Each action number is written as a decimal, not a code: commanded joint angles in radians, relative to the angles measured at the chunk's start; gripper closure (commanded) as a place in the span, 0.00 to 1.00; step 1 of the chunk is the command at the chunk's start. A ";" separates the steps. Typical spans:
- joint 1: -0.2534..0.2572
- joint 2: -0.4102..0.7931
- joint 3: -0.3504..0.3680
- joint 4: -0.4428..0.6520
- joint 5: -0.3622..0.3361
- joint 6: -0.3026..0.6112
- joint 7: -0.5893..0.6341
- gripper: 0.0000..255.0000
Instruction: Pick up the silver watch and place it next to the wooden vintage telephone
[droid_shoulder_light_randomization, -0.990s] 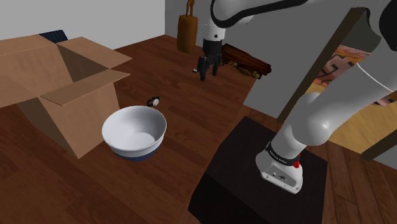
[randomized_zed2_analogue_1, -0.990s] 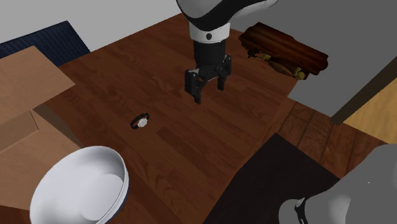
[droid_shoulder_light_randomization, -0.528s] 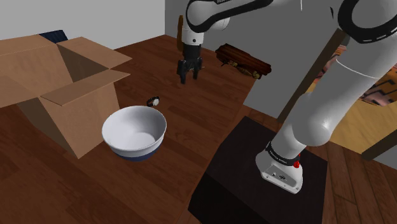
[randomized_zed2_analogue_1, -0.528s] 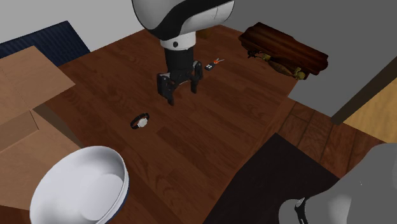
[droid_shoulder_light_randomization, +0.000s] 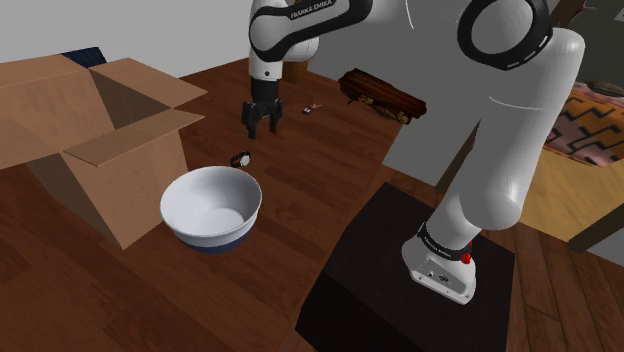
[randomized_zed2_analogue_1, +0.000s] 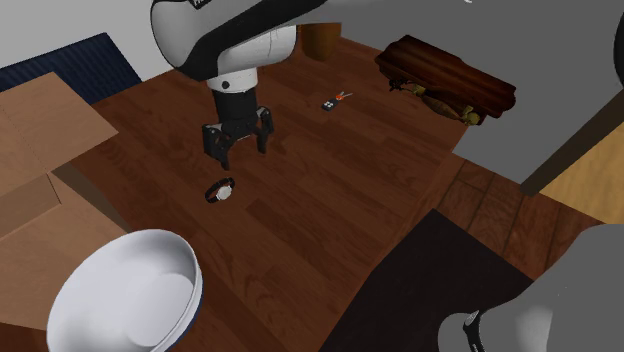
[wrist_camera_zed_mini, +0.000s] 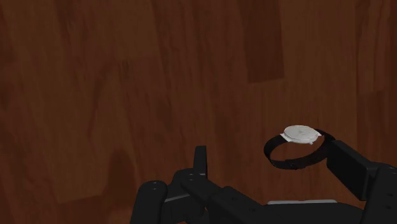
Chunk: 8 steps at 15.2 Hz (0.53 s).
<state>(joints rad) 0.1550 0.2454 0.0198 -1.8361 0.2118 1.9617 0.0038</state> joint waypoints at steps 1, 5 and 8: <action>0.004 0.071 0.008 0.081 0.013 -0.004 -0.004 0.00; 0.011 0.137 0.018 0.132 0.023 0.015 -0.006 0.00; 0.015 0.148 0.021 0.107 0.026 0.050 -0.008 0.00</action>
<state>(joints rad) 0.1697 0.3895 0.0400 -1.7220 0.2371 2.0009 -0.0022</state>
